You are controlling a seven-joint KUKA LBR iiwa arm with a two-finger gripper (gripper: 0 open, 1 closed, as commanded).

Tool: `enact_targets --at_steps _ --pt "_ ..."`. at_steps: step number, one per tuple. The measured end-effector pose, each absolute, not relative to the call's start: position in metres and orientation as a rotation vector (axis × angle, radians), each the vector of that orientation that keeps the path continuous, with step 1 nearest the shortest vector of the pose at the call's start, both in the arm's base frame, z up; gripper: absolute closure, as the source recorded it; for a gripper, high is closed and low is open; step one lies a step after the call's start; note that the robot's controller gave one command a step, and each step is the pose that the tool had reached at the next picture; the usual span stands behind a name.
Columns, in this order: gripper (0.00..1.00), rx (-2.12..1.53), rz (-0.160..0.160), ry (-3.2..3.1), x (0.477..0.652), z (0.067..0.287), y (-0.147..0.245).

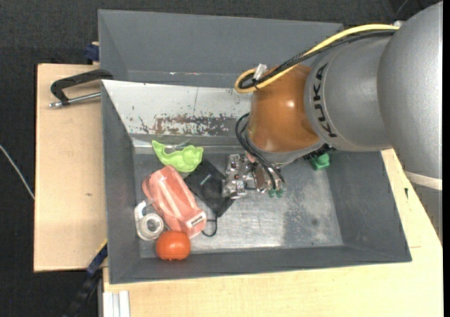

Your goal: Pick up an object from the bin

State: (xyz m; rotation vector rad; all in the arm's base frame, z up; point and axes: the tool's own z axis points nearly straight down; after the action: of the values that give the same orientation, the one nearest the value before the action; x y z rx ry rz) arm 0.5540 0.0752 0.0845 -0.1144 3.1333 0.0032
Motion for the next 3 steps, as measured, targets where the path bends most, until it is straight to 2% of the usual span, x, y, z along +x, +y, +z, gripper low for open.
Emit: enact_targets --at_steps 1,2,3 --pt "0.00 -0.114 0.003 3.133 0.554 0.084 0.075" --pt "0.00 -0.114 0.003 3.134 0.554 0.084 0.075" --pt "1.00 -0.599 -0.009 3.069 0.538 0.077 0.086"
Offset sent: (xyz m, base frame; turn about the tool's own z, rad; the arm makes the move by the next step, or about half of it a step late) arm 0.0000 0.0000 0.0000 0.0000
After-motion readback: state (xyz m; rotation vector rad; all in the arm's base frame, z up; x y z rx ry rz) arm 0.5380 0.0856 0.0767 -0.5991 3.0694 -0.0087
